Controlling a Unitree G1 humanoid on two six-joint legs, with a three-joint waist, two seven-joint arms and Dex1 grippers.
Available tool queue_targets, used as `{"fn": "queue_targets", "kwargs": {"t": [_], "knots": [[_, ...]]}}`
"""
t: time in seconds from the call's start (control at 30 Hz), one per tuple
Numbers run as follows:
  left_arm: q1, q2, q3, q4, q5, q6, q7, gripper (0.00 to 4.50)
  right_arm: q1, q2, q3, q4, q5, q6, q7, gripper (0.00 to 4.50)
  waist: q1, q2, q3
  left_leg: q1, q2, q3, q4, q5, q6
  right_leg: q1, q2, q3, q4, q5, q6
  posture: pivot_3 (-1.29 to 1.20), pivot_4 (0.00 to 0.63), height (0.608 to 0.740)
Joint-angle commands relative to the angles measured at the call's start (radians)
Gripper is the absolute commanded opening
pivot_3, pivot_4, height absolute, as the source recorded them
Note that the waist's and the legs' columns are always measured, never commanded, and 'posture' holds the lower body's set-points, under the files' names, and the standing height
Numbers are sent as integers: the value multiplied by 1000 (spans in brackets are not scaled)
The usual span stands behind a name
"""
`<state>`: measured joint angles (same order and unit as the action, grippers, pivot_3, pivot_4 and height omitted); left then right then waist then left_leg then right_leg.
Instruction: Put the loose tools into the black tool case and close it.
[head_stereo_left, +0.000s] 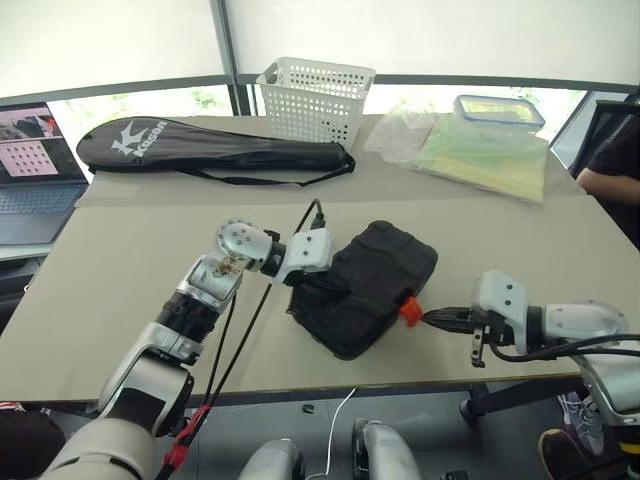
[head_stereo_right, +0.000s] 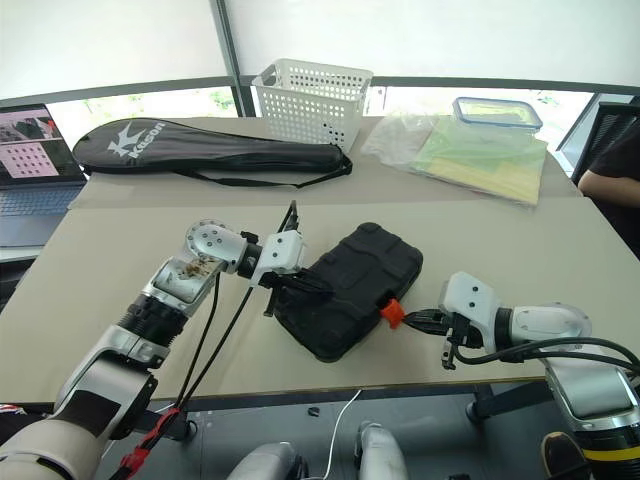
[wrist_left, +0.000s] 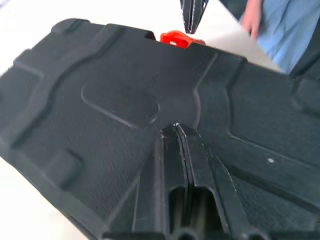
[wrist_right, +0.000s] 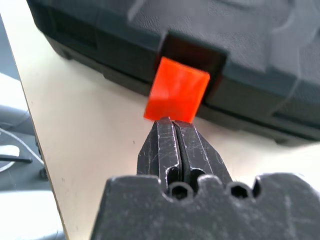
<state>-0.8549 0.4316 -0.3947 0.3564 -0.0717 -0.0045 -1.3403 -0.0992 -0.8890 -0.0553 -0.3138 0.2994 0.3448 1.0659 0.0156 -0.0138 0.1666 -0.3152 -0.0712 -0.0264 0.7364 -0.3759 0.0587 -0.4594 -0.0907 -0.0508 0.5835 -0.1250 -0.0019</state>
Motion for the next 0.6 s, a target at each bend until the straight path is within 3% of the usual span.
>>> {"fn": "queue_targets", "kwargs": {"t": [0.03, 0.33, 0.6], "knots": [[21, 3, -38, 44, 57, -34, -5, 41, -9, 22, 10, -5, -2, -12, -22, 0, 0, 0, 0, 0, 0, 0, 0, 0, 1, 0, 0, 0, 0, 0, 0, 0, 150, 740], [17, -1, -18, 32, 41, -19, -15, 41, -76, 100, 104, 73, -76, -11, -86, 0, -3, 0, -1, 0, 0, 0, 0, 0, 1, 0, 2, 0, -1, 0, 0, 0, 150, 740], [18, -8, -56, 61, 102, -103, 6, 41, -78, 152, 67, 6, -41, 28, -142, 0, -5, 0, -1, 0, 0, 0, 0, 0, 1, 0, 2, 0, -1, 0, 0, 0, 150, 740]]}}
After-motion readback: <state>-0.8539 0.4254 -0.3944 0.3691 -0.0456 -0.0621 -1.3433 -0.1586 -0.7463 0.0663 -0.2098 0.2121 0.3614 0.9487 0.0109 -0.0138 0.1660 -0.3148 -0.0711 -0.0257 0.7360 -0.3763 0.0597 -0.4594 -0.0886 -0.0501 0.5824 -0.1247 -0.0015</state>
